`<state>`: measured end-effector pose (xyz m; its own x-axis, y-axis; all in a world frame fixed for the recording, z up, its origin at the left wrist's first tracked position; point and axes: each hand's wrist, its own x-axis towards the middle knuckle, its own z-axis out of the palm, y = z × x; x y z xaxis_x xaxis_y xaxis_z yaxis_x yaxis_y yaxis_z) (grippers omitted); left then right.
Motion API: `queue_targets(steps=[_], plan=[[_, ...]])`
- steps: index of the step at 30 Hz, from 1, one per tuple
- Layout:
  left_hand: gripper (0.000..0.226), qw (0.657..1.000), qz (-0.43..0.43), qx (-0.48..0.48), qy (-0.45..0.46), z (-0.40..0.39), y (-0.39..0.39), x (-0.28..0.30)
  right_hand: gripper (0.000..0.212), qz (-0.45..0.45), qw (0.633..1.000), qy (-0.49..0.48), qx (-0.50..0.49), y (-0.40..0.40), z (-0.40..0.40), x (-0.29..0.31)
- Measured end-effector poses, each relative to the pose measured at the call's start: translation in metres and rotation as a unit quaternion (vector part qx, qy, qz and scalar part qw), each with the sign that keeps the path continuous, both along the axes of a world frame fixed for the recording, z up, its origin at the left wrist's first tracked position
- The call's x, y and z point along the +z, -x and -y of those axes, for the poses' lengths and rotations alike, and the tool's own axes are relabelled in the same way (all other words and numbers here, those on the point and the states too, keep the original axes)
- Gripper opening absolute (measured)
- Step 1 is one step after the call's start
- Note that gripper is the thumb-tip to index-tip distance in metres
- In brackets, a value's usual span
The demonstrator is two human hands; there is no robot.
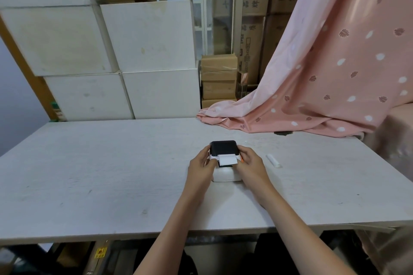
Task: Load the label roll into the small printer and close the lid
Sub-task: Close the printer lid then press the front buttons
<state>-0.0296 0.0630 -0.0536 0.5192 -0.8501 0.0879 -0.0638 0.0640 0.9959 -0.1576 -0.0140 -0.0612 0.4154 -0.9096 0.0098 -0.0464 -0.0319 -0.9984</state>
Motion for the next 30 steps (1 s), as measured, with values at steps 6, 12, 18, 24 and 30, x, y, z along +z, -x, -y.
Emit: queue_targets(steps=[6, 12, 18, 24, 30], plan=[[0.049, 1.000, 0.017, 0.009, -0.020, 0.001, 0.000, -0.005, 0.051, -0.082, 0.994, 0.077, -0.010, 0.003, -0.007, -0.002], [0.049, 0.998, 0.037, 0.022, -0.036, 0.000, 0.002, -0.004, 0.052, -0.116, 0.987, 0.112, -0.005, 0.003, -0.015, 0.001], [0.047, 0.995, 0.086, 0.033, -0.038, -0.004, 0.007, 0.000, 0.053, -0.118, 0.983, 0.142, 0.005, 0.005, -0.018, 0.001], [0.046, 0.991, 0.124, 0.037, -0.044, -0.006, 0.008, 0.000, 0.048, -0.108, 0.986, 0.130, -0.001, 0.006, -0.014, -0.003], [0.048, 0.990, 0.126, 0.037, -0.051, -0.004, 0.007, -0.001, 0.047, -0.106, 0.986, 0.126, -0.005, 0.006, -0.011, -0.006]])
